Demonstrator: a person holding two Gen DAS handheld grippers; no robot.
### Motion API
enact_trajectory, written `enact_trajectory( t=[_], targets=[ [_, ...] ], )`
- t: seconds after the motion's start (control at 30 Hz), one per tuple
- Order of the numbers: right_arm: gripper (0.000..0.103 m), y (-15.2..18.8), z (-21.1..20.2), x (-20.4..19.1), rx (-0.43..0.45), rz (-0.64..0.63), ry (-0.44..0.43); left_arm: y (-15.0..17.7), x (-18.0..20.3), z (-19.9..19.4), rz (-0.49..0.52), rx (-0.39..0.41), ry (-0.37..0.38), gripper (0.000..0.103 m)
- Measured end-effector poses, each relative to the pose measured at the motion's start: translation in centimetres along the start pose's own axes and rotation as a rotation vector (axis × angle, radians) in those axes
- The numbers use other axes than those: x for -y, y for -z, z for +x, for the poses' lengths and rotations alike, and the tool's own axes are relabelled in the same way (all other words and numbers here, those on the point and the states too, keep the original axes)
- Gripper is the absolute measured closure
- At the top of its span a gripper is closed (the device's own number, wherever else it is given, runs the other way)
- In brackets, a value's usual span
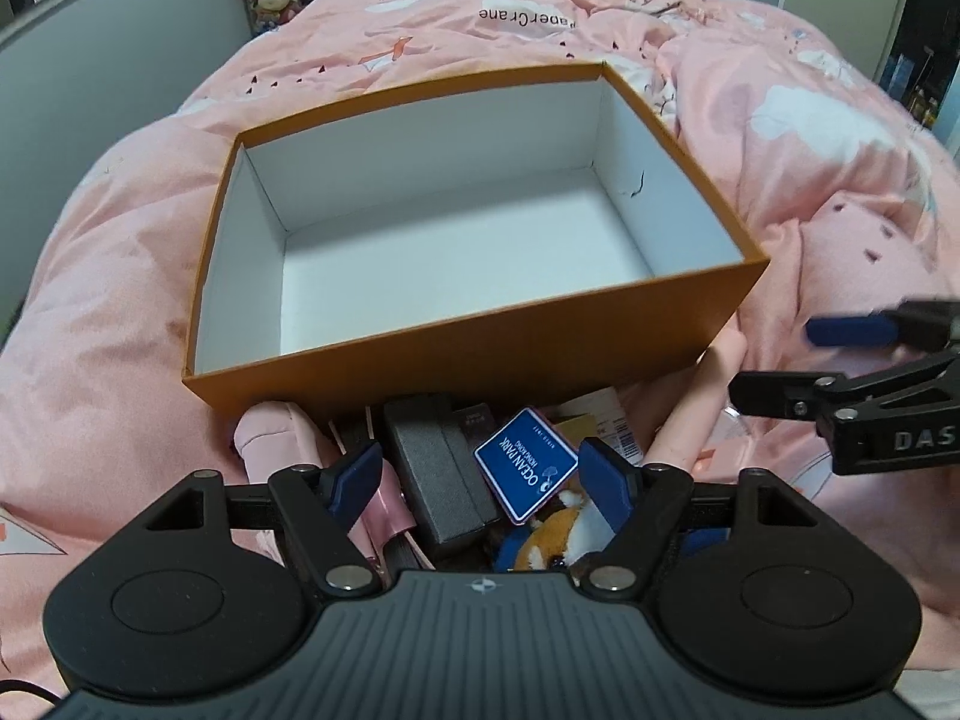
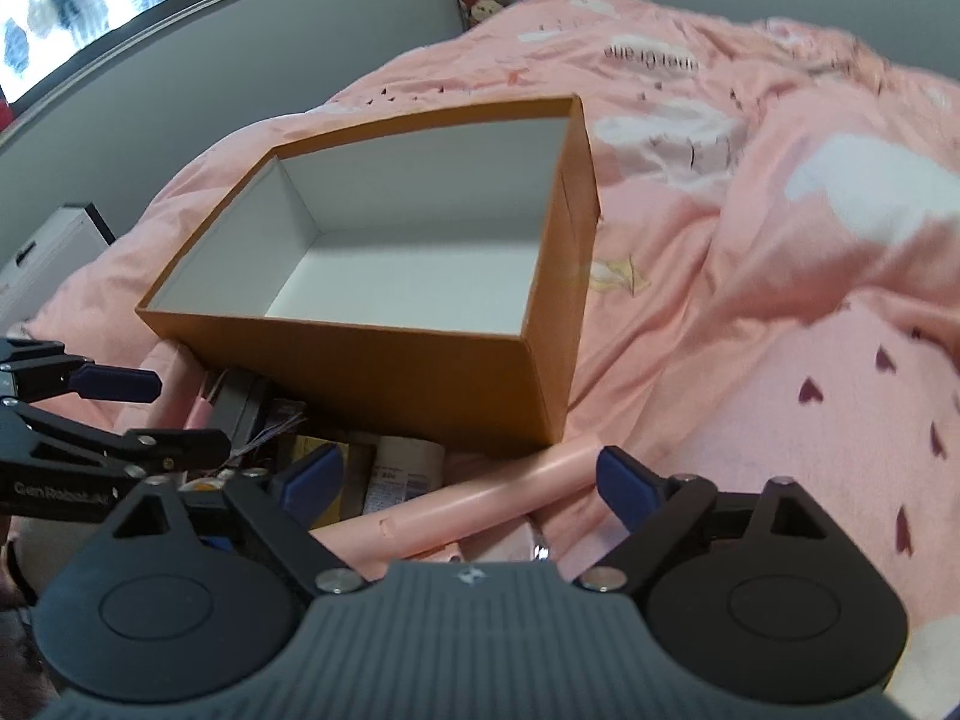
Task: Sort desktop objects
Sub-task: 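Grasp the white plush with the left tool while the right tool grasps the red-panda plush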
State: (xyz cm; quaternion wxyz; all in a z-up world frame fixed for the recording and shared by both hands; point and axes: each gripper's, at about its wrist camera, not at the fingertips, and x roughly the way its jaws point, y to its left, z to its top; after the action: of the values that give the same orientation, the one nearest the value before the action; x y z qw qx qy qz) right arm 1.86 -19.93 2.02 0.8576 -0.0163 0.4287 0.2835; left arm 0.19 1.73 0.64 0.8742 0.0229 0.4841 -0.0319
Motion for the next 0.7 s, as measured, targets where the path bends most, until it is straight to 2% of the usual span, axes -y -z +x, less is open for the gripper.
enact_trajectory(
  t=[0.1,0.17,0.23,0.33,0.43,0.63,0.7],
  targets=[
    [0.034,-0.1,0.2,0.5,-0.029,0.036,-0.014,-0.4,-1.0,-0.3,-0.042,-0.014,0.046,0.029],
    [0.040,-0.2,0.2,0.6,-0.040,0.041,-0.030,-0.8,-1.6,-0.4,-0.068,-0.035,0.081,0.038],
    [0.042,-0.3,0.1,0.5,-0.055,0.055,-0.071,-1.4,-2.4,-0.8,-0.089,-0.056,0.133,0.041],
    [0.045,-0.5,0.2,0.2,-0.090,0.069,-0.154,-2.8,-3.2,-1.1,-0.101,-0.108,0.197,0.041],
    [0.046,-0.9,0.4,-0.8,-0.125,0.040,-0.206,-3.6,-3.8,-1.1,-0.090,-0.173,0.227,0.041],
    [0.046,-1.9,-0.5,-3.5,-0.152,-0.046,-0.337,-3.5,-3.9,-1.5,-0.024,-0.310,0.275,0.041],
    [0.046,-2.0,-0.6,-4.4,-0.168,-0.087,-0.349,-3.0,-3.9,-1.4,-0.012,-0.368,0.278,0.040]
  ],
)
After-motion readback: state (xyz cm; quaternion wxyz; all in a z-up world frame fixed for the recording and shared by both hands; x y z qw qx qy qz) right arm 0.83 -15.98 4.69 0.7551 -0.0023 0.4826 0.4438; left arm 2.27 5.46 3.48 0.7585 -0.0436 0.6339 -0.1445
